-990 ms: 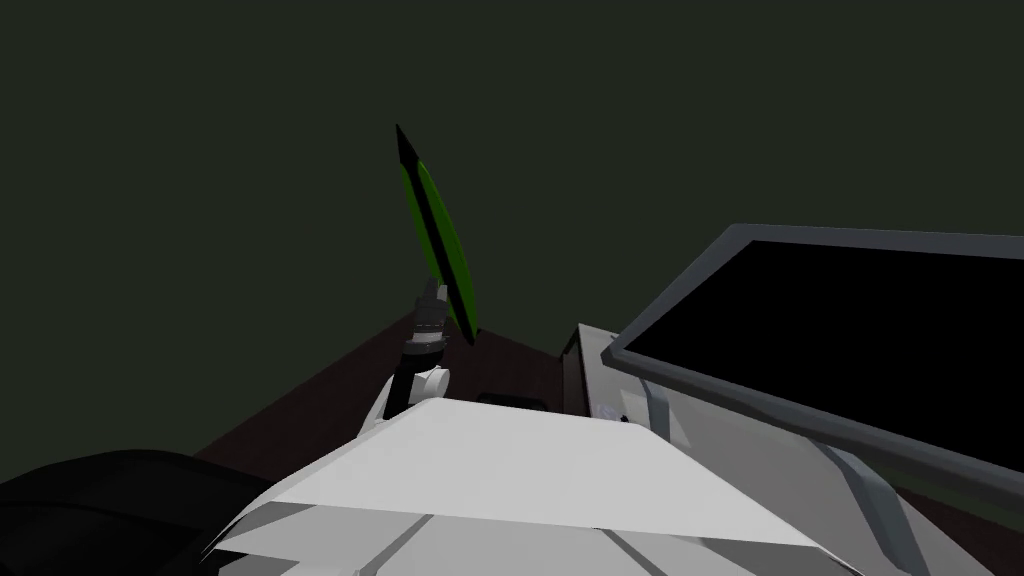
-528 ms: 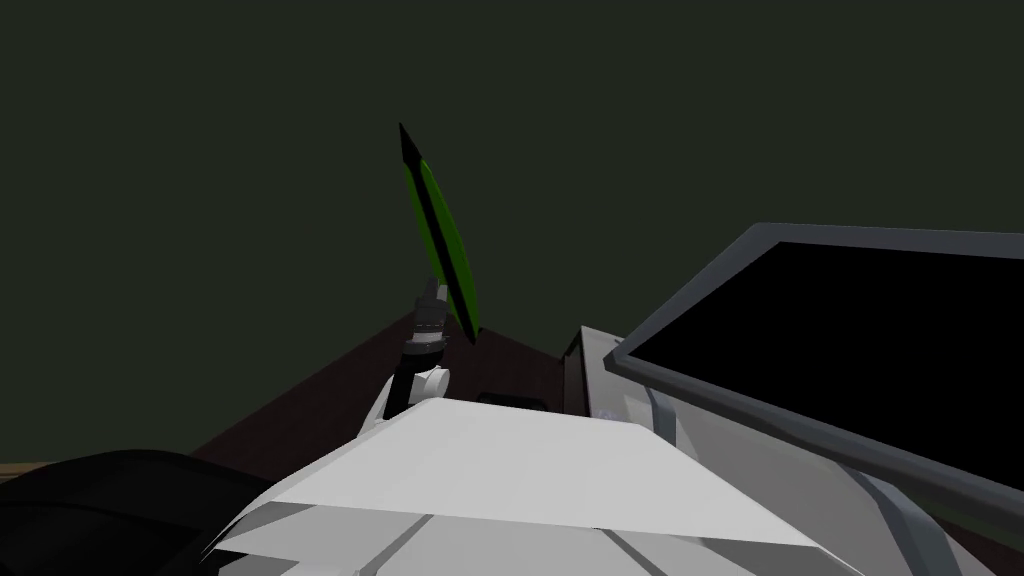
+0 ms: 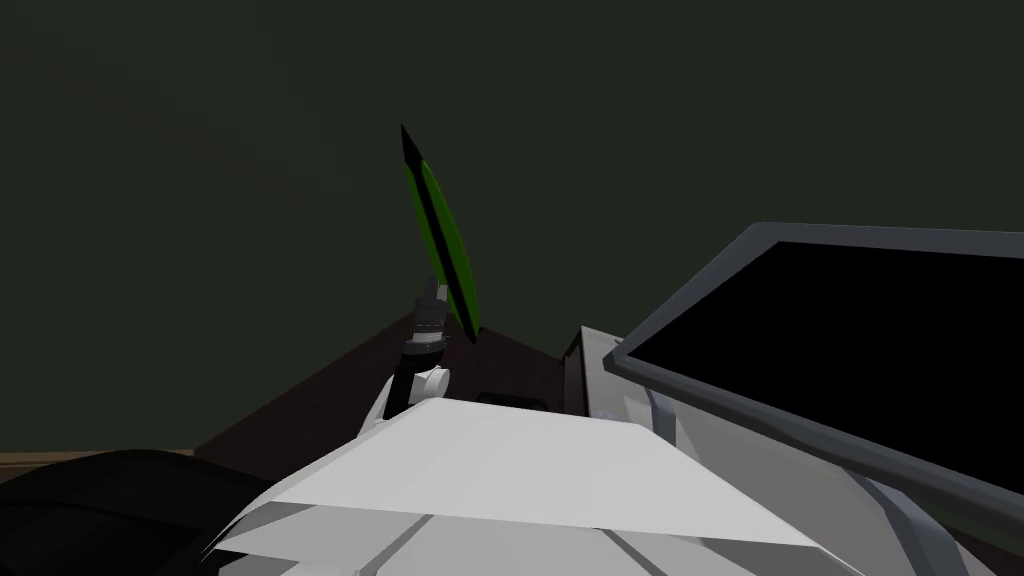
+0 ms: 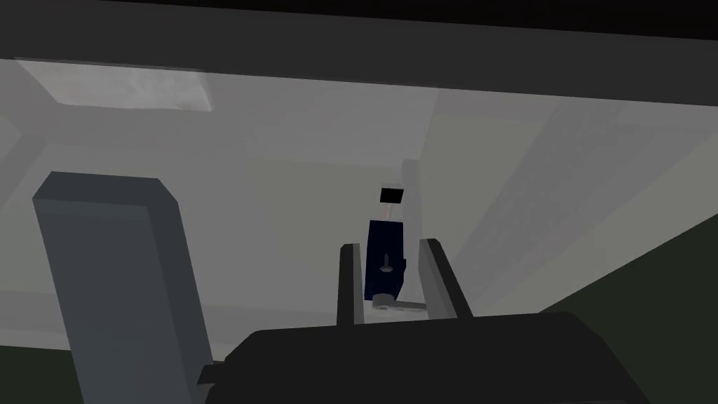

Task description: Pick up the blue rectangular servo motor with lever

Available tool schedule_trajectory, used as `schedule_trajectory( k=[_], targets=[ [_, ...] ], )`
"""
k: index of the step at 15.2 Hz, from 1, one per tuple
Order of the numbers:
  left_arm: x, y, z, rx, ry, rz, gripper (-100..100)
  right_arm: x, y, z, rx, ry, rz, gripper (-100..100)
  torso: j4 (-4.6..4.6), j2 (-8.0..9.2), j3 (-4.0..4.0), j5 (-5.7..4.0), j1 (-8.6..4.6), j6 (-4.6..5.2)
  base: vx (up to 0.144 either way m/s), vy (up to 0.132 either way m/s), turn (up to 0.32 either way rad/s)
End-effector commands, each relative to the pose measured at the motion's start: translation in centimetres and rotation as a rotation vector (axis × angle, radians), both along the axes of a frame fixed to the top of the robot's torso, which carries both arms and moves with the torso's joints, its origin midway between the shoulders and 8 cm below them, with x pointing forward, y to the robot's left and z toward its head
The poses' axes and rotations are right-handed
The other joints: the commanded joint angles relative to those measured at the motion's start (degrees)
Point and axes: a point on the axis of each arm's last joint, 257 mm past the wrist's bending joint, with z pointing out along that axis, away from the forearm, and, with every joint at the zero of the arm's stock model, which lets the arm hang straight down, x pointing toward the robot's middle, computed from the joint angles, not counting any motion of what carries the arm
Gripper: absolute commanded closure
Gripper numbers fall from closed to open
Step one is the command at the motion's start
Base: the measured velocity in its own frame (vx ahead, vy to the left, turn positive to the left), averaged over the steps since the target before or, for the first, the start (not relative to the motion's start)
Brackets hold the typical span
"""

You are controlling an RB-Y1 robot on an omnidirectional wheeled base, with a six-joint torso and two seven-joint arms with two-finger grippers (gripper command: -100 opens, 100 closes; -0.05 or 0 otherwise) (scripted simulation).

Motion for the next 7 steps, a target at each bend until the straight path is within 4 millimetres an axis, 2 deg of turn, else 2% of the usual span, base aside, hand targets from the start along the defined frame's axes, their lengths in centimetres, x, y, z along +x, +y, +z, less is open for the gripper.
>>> schedule_trajectory(
  k=[1, 5, 7],
  targets=[
    [0.0, 0.0, 0.0, 0.000, 0.000, 0.000, 0, 0.0, 0.0, 0.0, 0.000, 0.000, 0.000, 100, 0.00, 0.00, 0.00, 0.00, 0.00, 0.00, 0.000, 0.000, 0.000],
    [0.0, 0.0, 0.0, 0.000, 0.000, 0.000, 0, 0.0, -0.3, 1.4, 0.001, 0.001, 0.021, 100, -0.01, -0.01, -0.01, 0.03, 0.16, 0.03, 0.007, 0.033, -0.079],
    [0.0, 0.0, 0.0, 0.000, 0.000, 0.000, 0, 0.0, -0.3, 1.3, 0.000, 0.001, 0.020, 100, -0.01, -0.01, -0.01, 0.04, 0.20, 0.03, 0.005, 0.031, -0.040]
  ],
)
